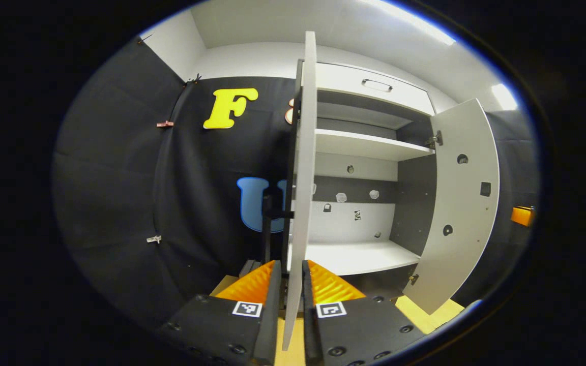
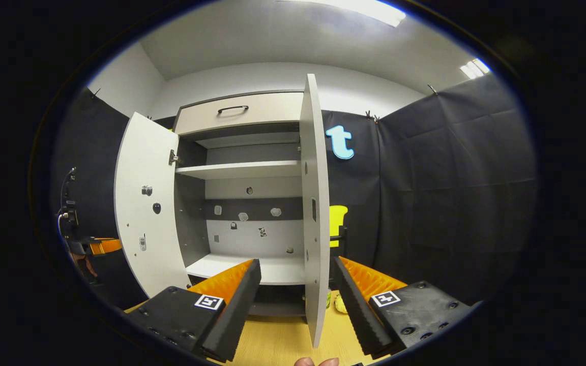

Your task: Open the right door of the double-door shoe cabinet with the right hand, and open the left door with the left hand.

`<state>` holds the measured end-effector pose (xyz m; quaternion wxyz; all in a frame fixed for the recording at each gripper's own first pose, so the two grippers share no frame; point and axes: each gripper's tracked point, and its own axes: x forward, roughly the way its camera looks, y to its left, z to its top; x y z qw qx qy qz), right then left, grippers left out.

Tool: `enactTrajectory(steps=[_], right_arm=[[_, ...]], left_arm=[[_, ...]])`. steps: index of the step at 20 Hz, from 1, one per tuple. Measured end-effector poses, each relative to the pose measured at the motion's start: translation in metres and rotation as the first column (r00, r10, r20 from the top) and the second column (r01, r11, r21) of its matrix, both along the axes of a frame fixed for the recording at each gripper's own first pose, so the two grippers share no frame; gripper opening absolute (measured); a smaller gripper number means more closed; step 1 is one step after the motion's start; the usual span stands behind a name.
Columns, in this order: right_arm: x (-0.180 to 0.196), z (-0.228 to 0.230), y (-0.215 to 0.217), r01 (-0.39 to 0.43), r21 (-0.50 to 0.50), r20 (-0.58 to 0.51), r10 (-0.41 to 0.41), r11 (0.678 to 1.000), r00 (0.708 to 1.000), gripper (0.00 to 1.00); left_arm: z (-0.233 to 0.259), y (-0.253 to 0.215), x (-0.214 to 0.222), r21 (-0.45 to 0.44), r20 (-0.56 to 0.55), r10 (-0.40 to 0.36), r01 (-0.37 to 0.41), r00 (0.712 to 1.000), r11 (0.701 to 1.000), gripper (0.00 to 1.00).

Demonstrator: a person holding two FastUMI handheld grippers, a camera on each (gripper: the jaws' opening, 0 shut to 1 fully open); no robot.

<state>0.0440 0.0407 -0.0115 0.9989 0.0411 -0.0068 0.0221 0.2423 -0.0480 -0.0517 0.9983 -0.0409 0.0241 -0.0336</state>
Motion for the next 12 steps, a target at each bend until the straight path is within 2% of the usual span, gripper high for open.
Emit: enactTrajectory(steps=[2,3,4,5,8,12], right_arm=[[0.0,-0.001,-0.001,0.002,-0.005,-0.002,-0.002,1.0,1.0,0.89],[0.0,0.0,-0.001,0.001,-0.007,0.0,-0.001,1.0,1.0,0.9],[0.001,0.0,0.0,0.002,-0.008,0.002,-0.002,1.0,1.0,0.9],[0.002,0.001,0.0,0.001,-0.008,0.004,-0.001,1.0,1.0,0.9],[0.004,0.006,0.0,-0.005,0.002,0.013,0.005,1.0,1.0,0.9],[0.009,0.008,-0.004,0.004,0.003,0.017,-0.004,1.0,1.0,0.9]], left_arm=[[0.003,-0.002,-0.001,0.018,0.014,-0.014,0.014,1.0,1.0,0.43],[0.005,-0.003,-0.001,0.021,0.023,-0.014,0.013,1.0,1.0,0.41],[0.008,-0.005,-0.001,0.019,0.036,-0.014,0.013,0.999,1.0,0.53],[0.01,-0.009,0.0,0.018,0.043,-0.019,0.018,0.999,1.0,0.57],[0.015,-0.012,-0.001,0.047,0.067,-0.029,0.025,0.997,0.999,0.96],[0.022,-0.02,0.001,0.043,0.101,-0.029,0.025,0.994,0.999,0.98]])
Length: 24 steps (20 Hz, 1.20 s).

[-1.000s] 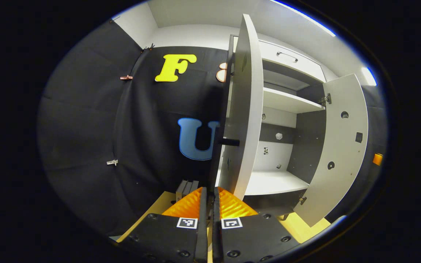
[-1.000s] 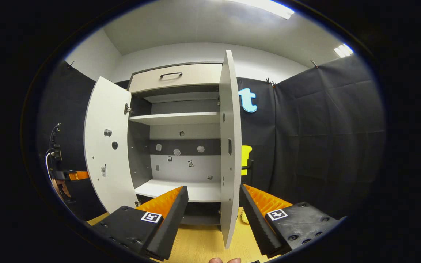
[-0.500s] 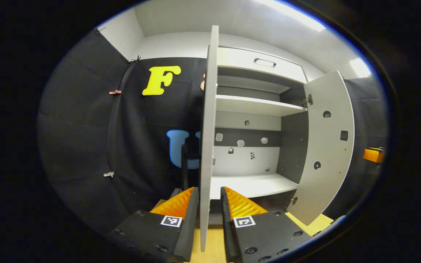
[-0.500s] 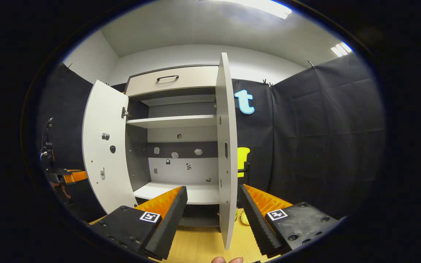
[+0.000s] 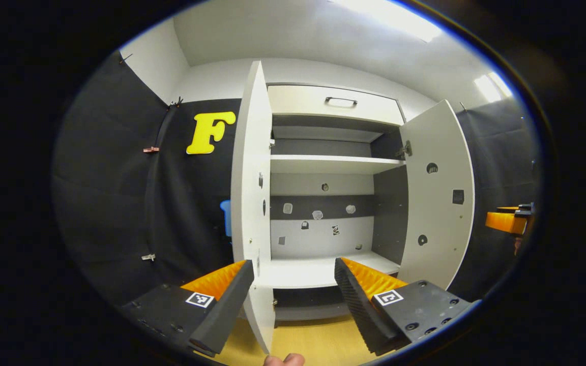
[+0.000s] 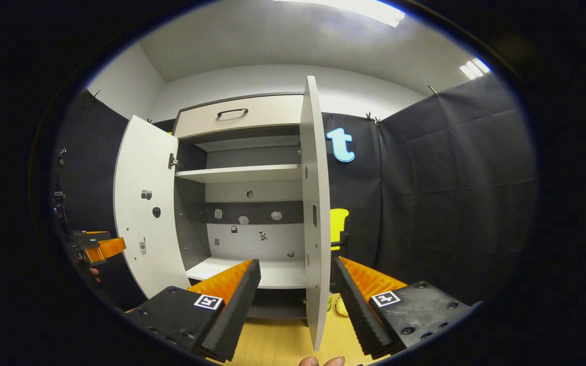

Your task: Open the right door of the double-door shoe cabinet with the right hand, and open the left door with the left hand.

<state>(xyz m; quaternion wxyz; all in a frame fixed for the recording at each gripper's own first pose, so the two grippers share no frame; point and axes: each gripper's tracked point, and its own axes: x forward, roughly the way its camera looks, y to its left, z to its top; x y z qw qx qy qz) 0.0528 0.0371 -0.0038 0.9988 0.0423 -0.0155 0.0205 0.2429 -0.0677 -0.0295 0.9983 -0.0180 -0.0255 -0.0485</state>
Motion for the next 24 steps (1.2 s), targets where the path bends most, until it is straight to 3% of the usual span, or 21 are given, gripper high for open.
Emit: enactTrajectory(steps=[4,7,12,24], right_arm=[[0.005,0.0,-0.008,0.025,-0.011,0.001,-0.025,1.0,1.0,0.92],[0.01,-0.001,-0.009,0.031,-0.021,0.0,-0.031,0.999,1.0,0.94],[0.014,0.005,-0.009,0.017,0.025,0.027,-0.017,1.0,0.999,0.96],[0.019,-0.009,-0.002,0.012,-0.011,-0.002,-0.012,1.0,1.0,0.96]], left_arm=[[0.002,-0.007,-0.001,0.026,0.007,-0.027,0.026,1.0,0.999,0.98],[0.003,-0.016,-0.004,-0.005,0.003,-0.041,0.041,0.999,0.999,0.98],[0.006,-0.015,0.001,-0.015,0.018,0.01,-0.01,1.0,1.0,0.98],[0.0,-0.016,-0.001,-0.019,-0.007,0.007,-0.007,1.0,1.0,0.98]])
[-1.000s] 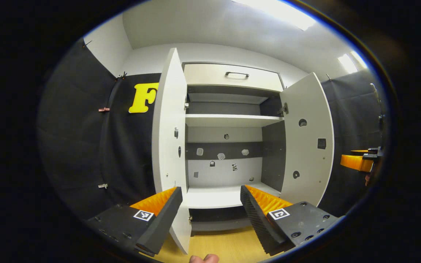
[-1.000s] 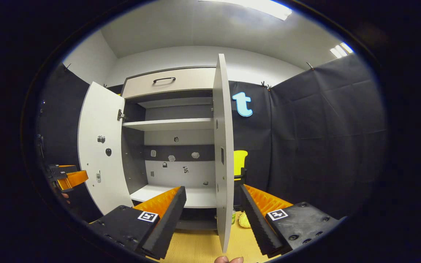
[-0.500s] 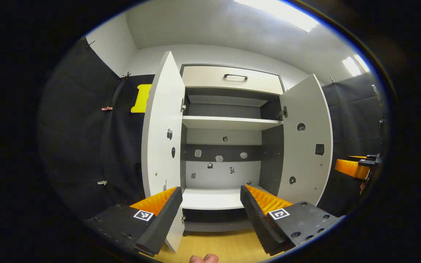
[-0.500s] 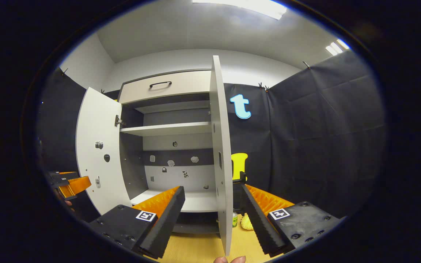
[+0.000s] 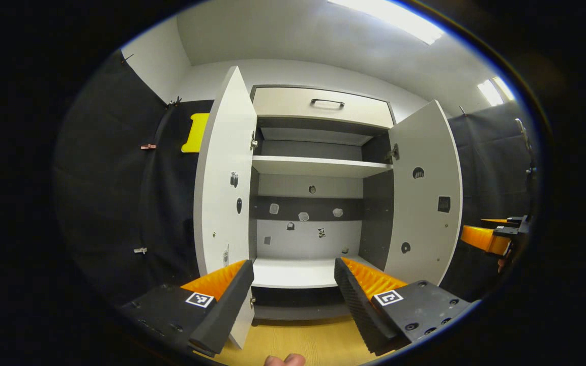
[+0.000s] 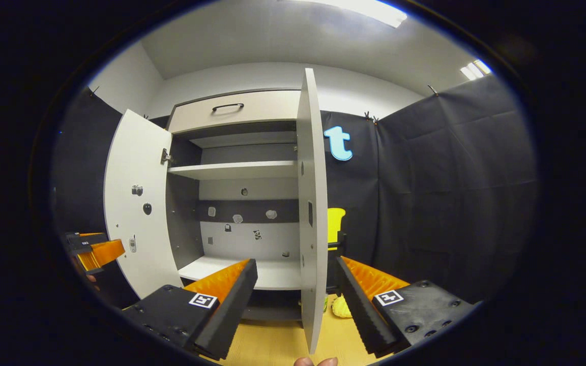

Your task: Open the right door of the double-door shoe cabinet with the right hand, and open the left door with the left hand.

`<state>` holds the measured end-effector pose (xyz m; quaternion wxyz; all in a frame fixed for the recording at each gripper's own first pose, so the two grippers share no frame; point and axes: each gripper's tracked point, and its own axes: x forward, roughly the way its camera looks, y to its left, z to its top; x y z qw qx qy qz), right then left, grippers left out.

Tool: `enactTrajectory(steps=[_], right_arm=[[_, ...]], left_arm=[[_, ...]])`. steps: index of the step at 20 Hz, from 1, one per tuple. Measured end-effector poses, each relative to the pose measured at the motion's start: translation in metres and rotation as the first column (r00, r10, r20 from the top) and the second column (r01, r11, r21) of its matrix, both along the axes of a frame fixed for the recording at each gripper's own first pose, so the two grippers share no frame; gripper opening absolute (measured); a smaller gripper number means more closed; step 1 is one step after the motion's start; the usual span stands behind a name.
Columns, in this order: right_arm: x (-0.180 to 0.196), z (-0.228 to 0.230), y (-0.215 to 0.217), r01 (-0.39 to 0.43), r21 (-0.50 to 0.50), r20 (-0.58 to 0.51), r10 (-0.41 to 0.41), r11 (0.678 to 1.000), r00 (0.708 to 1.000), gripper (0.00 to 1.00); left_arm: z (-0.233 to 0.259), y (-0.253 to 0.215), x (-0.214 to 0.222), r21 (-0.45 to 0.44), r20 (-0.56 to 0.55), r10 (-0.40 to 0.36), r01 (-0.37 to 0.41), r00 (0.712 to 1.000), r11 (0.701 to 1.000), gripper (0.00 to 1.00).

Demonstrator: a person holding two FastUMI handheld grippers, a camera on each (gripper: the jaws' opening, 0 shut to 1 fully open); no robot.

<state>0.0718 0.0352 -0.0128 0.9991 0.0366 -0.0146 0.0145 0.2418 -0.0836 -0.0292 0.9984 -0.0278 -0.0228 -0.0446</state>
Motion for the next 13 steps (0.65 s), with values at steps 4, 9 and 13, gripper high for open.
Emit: enactTrajectory(steps=[4,9,13], right_arm=[[0.0008,-0.0003,0.0002,0.0,-0.001,-0.001,0.0,1.0,1.0,0.96],[-0.0004,-0.0013,0.0016,0.001,0.009,-0.004,0.0,1.0,1.0,0.96],[-0.0009,-0.0009,0.0015,-0.001,0.006,-0.002,0.001,1.0,1.0,0.96]], left_arm=[[0.0013,0.0032,0.0006,0.012,0.006,0.006,-0.006,1.0,1.0,0.98],[0.0023,0.0023,0.0004,0.032,0.011,-0.01,0.01,1.0,0.999,0.98],[0.0026,0.0009,0.0006,0.043,0.012,-0.024,0.023,1.0,0.999,0.98]])
